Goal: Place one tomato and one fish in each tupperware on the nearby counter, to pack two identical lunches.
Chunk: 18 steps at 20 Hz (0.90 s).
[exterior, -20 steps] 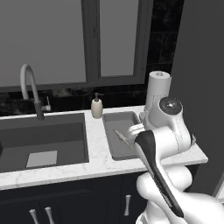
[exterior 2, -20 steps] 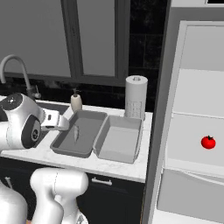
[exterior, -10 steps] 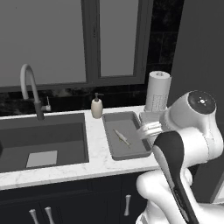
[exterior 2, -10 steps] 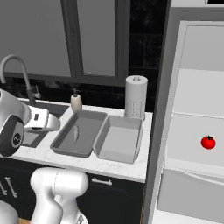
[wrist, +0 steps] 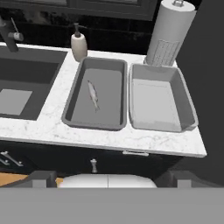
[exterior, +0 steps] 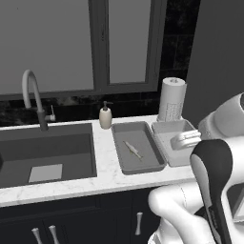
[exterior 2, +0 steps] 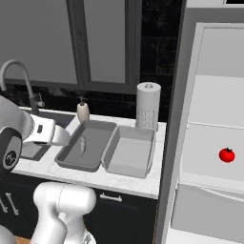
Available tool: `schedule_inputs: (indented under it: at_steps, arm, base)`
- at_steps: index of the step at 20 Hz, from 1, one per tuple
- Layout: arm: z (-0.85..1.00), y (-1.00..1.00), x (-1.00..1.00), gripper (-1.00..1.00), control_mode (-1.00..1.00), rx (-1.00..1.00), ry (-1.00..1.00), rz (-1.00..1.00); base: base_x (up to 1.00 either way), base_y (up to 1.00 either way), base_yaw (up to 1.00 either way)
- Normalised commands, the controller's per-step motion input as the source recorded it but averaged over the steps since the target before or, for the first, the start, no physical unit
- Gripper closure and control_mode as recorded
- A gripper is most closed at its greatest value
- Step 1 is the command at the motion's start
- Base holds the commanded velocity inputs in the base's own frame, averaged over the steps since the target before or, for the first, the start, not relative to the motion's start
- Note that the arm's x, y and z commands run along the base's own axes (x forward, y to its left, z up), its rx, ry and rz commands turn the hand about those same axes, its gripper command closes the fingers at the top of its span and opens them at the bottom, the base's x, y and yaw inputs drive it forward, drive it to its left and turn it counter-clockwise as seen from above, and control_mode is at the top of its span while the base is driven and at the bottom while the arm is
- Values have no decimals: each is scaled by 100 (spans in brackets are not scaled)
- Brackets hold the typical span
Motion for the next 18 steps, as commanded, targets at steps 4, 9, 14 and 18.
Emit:
schedule_inputs:
  at_steps: [4,9,14,18]
  arm:
    - [0,-8,-46,-100,-100,0,-7,-1]
    - [0,0,0,-100,100,0,0,0]
    - [0,0,0,-100,100,0,0,0]
    - [0,0,0,-100,100,0,0,0]
  base:
    - [0,0,0]
    - [-100,-9,0]
    - [-93,-73,-8]
    - [-13,-100,-10]
